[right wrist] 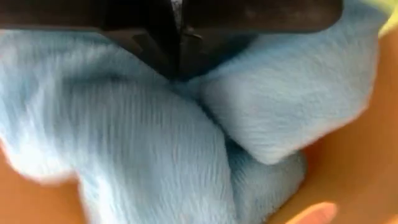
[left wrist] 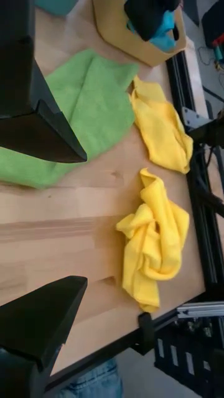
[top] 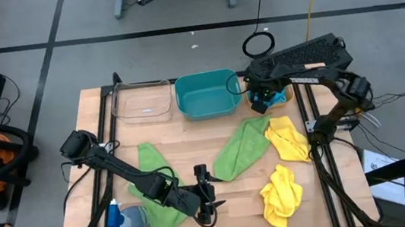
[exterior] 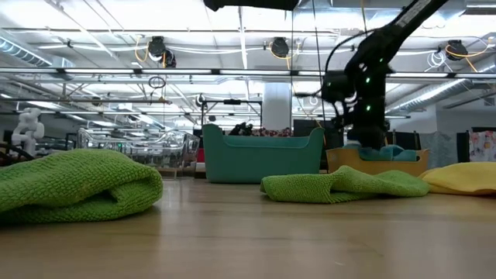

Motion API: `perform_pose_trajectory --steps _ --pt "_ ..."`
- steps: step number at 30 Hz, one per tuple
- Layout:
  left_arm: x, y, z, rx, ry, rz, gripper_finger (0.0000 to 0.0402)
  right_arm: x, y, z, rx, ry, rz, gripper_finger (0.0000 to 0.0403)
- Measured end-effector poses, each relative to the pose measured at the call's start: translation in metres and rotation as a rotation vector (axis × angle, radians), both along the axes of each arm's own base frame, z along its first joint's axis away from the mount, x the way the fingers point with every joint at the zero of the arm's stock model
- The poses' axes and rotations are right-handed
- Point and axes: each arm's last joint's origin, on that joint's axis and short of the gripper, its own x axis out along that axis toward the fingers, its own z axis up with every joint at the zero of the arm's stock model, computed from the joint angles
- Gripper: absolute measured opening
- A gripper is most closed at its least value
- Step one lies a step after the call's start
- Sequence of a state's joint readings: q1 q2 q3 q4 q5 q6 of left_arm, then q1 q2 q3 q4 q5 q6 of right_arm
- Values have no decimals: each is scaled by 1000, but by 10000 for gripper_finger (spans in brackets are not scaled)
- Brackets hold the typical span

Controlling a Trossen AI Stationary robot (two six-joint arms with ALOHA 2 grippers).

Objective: Sort microfiber towel by color & place in baskets
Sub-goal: Put the blue towel into the yellow bin, then put the right green towel into the blue bin

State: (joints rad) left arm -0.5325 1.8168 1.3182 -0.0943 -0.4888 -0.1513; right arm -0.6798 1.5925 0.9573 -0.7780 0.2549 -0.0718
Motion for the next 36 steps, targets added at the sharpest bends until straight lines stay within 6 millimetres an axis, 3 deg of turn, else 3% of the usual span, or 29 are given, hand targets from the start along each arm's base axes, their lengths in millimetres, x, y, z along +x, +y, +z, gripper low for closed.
perform_pose_trajectory --steps 5,11,14,18,22,29,36 --pt "0 0 -2 -1 7 -6 318 -15 13 35 -51 -95 -105 15" --pt "1 0 -1 -7 -3 -6 318 -41 35 79 -131 -232 -157 71" --pt "1 0 -1 -5 0 -6 318 -49 54 99 -101 -384 -154 100" --pt "3 3 -1 -5 0 4 318 -43 96 112 -15 -622 -70 126" --pt "4 6 -1 -5 0 12 318 -33 143 101 47 -753 32 134" --pt "8 5 -9 4 8 24 318 -15 221 58 175 -854 140 135" --pt "11 11 -11 -19 10 56 318 2 270 23 94 -774 300 141"
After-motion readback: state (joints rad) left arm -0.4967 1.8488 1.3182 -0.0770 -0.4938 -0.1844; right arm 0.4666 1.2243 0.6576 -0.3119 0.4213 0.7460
